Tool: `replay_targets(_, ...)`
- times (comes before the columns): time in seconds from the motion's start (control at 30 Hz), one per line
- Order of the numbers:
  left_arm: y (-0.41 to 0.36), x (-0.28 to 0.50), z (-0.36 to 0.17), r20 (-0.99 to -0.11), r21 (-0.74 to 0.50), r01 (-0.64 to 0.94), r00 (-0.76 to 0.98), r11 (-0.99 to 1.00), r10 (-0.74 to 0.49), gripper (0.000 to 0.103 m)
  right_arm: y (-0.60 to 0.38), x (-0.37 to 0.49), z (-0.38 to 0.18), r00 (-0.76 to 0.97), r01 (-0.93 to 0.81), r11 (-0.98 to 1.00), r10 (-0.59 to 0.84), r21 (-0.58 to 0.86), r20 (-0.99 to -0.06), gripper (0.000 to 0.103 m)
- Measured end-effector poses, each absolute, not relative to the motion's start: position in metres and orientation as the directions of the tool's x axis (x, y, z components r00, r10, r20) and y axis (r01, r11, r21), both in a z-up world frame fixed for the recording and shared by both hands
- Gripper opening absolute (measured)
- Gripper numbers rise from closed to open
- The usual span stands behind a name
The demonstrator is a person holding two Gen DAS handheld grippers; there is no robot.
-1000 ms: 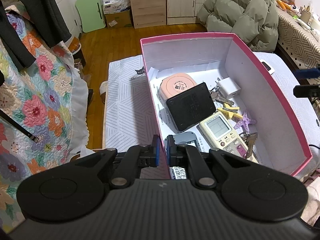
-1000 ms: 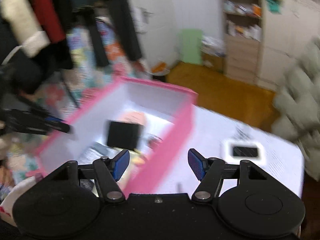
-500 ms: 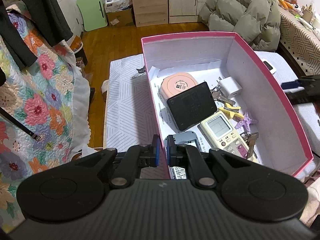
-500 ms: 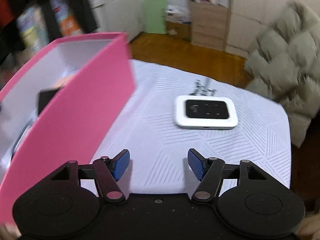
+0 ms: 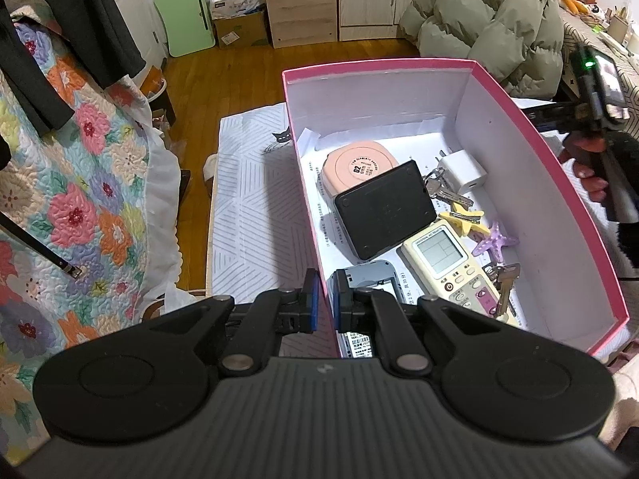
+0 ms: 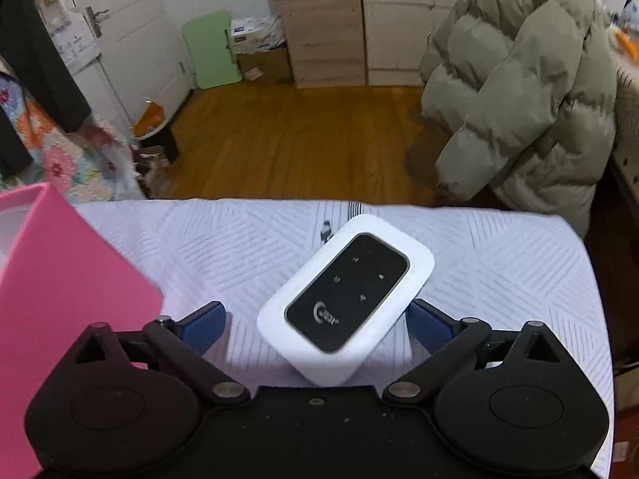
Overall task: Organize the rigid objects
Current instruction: 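Grasp the white ZDX pocket router with the right gripper, then carry the pocket router into the box and open the right gripper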
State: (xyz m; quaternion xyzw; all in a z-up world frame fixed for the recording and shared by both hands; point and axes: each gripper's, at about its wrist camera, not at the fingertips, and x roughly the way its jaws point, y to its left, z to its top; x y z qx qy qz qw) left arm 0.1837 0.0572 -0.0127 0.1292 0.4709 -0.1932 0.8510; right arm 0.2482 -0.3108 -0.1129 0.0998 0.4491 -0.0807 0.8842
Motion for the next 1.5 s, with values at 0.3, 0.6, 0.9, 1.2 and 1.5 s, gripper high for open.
replay_targets(0.3, 0.057, 0.184, -0.013, -0.850, 0.040, 0.452, 0.485, 0.891, -0.207, 0.006, -0.314, 0.233, -0.108, 0.613, 0.256, 0.963, -0.095, 0.083, -0.784, 0.074)
replay_targets(0.6, 0.056, 0.185, -0.016, -0.848, 0.053, 0.444, 0.494, 0.894, -0.195, 0.006, -0.293, 0.214, -0.102, 0.524, 0.079, 0.996, -0.009, 0.037, -0.852, 0.072)
replay_targets(0.9, 0.059, 0.185, -0.016, -0.849, 0.029, 0.422, 0.489, 0.906, -0.201, 0.006, -0.297, 0.230, -0.110, 0.633, 0.184, 0.981, -0.066, 0.068, -0.771, 0.065)
replay_targets(1.2, 0.058, 0.185, -0.016, -0.850, 0.034, 0.421, 0.489, 0.906, -0.195, 0.006, -0.303, 0.203, -0.106, 0.653, 0.171, 0.973, 0.005, 0.154, -0.757, 0.065)
replay_targets(1.5, 0.061, 0.185, -0.015, -0.841, 0.014, 0.407, 0.499, 0.913, -0.209, 0.006, -0.285, 0.144, -0.064, 0.746, 0.110, 0.978, 0.037, 0.178, -0.664, 0.065)
